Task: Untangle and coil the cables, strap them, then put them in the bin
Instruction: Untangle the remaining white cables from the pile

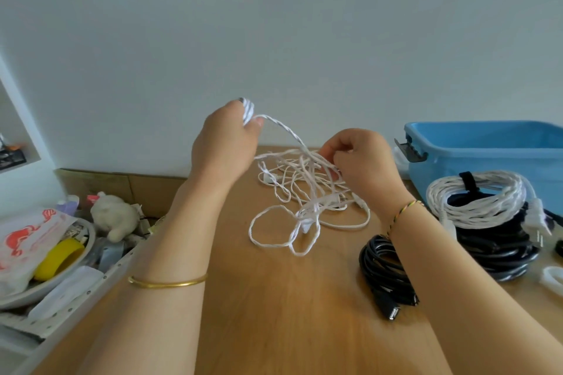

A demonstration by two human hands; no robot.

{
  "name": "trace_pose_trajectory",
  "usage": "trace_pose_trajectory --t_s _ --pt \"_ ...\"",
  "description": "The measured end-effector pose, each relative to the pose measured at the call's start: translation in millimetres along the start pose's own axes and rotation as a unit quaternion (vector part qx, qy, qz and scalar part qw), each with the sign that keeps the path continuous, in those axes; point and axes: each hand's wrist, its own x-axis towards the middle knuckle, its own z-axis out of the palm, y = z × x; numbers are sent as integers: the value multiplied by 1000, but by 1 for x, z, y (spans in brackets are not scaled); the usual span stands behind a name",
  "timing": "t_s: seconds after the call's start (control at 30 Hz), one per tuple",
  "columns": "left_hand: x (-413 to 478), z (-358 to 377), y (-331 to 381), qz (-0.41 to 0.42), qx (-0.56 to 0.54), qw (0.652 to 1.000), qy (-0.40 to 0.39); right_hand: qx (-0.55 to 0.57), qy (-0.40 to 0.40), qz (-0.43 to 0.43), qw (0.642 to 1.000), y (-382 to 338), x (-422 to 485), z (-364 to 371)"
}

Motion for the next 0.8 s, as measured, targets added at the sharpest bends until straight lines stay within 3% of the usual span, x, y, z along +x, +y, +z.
trace_pose_trajectory --t_s 0.27,0.4,0.5,0.6,0.7,0.8 --pt "14 -19 -17 -60 -102 972 201 -91 -28 58 994 36 4 4" --pt "19 -27 -20 -89 -183 951 232 -124 -35 76 989 36 7 8" --pt "15 -25 -5 -56 -194 949 243 -173 -75 96 977 35 3 9" --pt "12 -18 5 -4 -163 965 207 -201 -91 58 974 28 1 10" --pt "8 -11 8 5 -146 983 112 -53 -2 -3 999 6 1 4" --pt "2 -4 14 11 -162 986 44 65 -42 -70 995 -22 -9 5"
